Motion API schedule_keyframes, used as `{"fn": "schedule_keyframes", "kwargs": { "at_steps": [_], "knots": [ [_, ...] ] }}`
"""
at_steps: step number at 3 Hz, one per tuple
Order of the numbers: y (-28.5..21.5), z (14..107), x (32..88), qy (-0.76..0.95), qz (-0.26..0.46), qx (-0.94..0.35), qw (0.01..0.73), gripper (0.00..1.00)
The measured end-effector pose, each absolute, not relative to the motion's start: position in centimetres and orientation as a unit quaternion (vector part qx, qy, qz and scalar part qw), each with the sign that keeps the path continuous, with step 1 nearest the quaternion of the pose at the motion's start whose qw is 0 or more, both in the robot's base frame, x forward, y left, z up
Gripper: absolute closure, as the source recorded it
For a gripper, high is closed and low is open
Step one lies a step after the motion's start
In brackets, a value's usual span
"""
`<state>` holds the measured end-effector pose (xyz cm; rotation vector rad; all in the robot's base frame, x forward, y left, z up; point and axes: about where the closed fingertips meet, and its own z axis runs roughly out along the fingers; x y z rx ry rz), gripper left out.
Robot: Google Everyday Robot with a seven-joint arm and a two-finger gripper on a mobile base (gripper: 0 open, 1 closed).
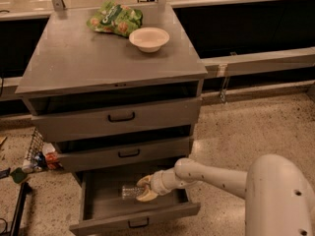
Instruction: Pick water bottle from bottom drawer and place on counter
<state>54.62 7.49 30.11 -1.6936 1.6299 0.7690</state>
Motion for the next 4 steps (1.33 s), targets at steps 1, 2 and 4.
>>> {"fn": "schedule_keyframes", "kwargs": {
  "at_steps": [1,2,4],
  "knots": [
    [6.1,34.7,51.0,0.609,0.325,-0.647,0.324,1.00],
    [4.3,40.5,48.9,0.603,0.341,-0.638,0.336,1.00],
    [1.3,48.8,48.5,0.592,0.325,-0.642,0.362,1.00]
  ]
}}
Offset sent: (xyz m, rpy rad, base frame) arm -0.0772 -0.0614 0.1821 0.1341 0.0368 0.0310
